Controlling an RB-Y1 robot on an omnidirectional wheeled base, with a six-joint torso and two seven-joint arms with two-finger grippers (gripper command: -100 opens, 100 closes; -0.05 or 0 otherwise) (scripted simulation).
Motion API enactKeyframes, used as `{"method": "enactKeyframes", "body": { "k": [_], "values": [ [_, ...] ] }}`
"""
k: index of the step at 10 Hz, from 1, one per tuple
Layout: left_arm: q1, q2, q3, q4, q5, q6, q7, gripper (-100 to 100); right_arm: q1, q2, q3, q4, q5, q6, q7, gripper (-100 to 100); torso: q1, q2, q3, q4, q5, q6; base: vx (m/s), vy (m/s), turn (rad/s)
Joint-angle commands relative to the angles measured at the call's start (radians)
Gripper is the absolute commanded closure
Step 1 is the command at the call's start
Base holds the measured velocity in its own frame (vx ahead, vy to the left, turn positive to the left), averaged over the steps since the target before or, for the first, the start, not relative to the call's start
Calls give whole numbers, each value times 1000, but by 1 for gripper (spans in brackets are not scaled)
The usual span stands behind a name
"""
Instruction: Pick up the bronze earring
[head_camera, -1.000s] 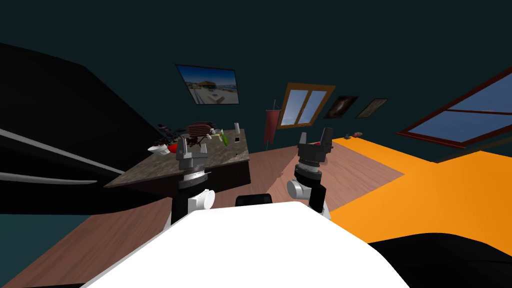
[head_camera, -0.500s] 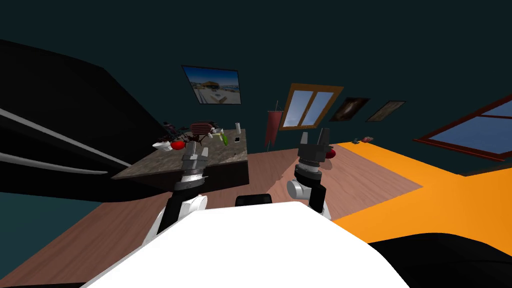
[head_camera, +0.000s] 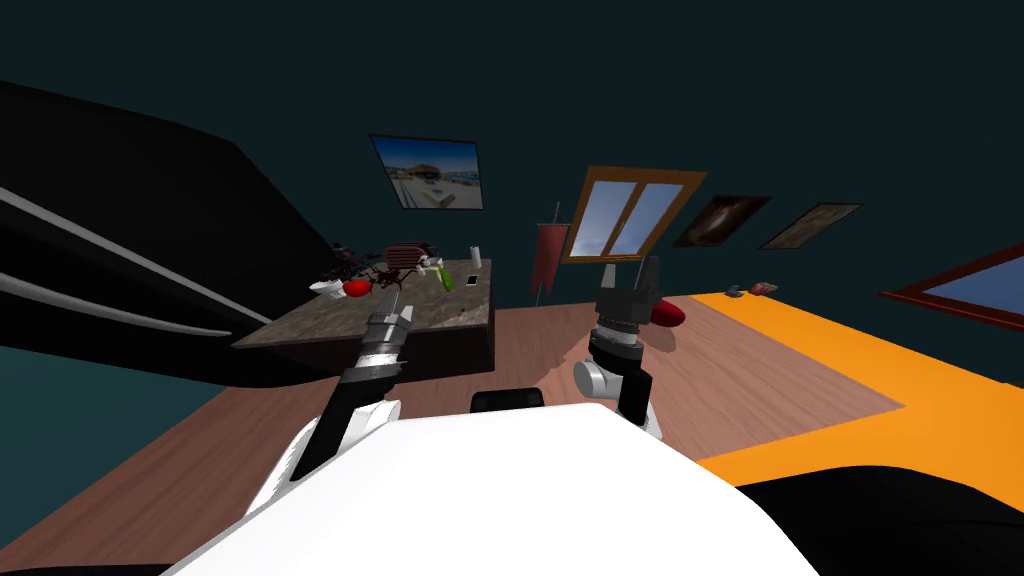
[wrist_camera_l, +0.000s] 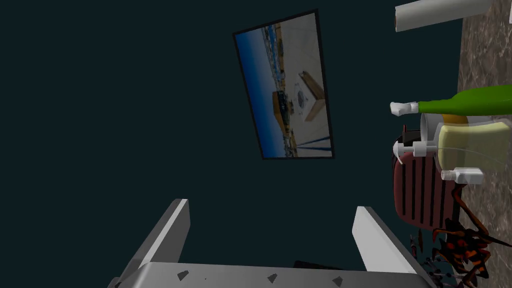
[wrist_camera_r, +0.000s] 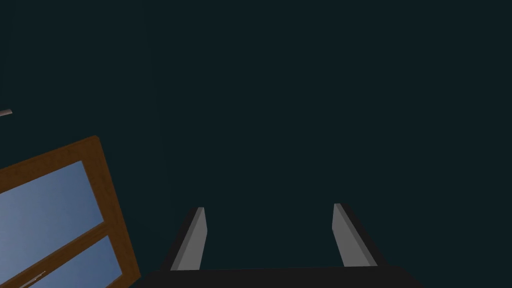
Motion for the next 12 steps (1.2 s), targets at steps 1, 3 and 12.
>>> {"method": "enactKeyframes", "body": {
  "k": [1,3,12],
  "values": [
    [18,9,21,5,-16,50,4,-100,0,0,0,0,0,0,0,0,0,0,0,0,0,0,57,-117,80],
    [36,16,43,6,-27,99,9,-100,0,0,0,0,0,0,0,0,3,0,0,0,1,0,49,-103,108],
    [108,32,141,23,-45,343,39,-100,0,0,0,0,0,0,0,0,4,-2,-1,0,1,0,73,-107,96]
  ]
}}
